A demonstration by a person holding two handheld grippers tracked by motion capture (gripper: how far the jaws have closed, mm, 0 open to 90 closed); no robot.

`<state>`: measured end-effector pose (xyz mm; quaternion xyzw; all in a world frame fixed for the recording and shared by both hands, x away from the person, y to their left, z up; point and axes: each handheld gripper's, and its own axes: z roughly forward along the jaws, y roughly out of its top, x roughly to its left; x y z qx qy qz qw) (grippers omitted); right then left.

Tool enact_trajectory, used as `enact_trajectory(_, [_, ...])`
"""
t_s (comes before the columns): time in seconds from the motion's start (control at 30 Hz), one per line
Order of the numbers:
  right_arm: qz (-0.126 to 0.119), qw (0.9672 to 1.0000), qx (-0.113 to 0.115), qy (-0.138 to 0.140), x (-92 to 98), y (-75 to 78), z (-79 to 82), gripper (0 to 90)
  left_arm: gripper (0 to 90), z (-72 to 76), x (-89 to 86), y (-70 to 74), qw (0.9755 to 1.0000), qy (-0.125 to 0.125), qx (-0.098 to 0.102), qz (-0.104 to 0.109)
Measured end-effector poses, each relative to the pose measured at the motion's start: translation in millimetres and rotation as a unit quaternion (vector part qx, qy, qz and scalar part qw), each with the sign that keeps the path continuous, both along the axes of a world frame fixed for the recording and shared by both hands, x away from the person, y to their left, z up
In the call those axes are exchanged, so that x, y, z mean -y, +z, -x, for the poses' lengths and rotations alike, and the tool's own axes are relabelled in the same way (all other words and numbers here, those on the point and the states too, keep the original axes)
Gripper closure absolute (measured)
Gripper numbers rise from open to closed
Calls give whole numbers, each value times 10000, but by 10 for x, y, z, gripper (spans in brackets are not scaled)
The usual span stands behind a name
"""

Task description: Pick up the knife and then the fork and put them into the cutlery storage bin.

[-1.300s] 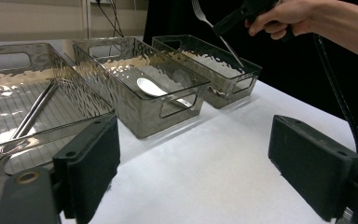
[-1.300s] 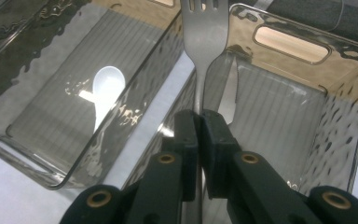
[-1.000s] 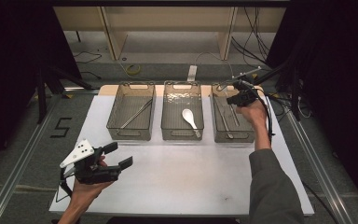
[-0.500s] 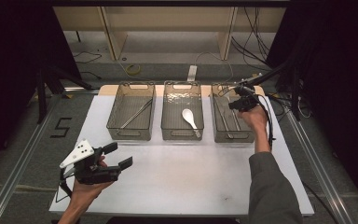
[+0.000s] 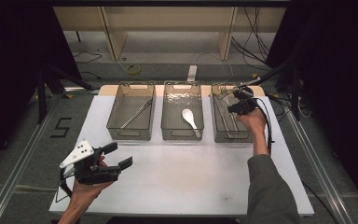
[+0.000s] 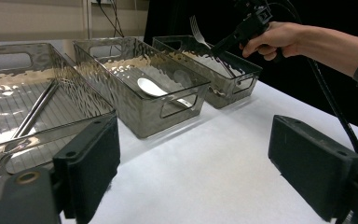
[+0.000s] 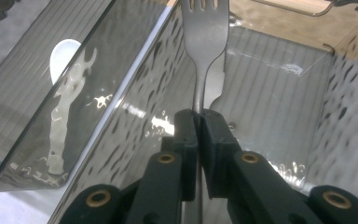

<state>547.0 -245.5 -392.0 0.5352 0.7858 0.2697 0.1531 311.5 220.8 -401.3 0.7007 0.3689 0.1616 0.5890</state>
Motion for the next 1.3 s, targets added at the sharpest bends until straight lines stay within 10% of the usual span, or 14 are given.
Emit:
enact_trajectory(0.47, [68, 9998, -133, -94, 5, -126, 14, 838, 162, 1, 1, 0, 10000, -16, -9, -47])
enact_trajectory(0.8, [-149, 9996, -139, -212, 10, -38, 43, 581, 162, -1, 1, -1, 10000, -16, -19, -47])
enact_trajectory(1.3, [-765, 9955, 409, 392, -111, 199, 462, 410, 162, -8, 5, -10, 10000, -5, -55, 29])
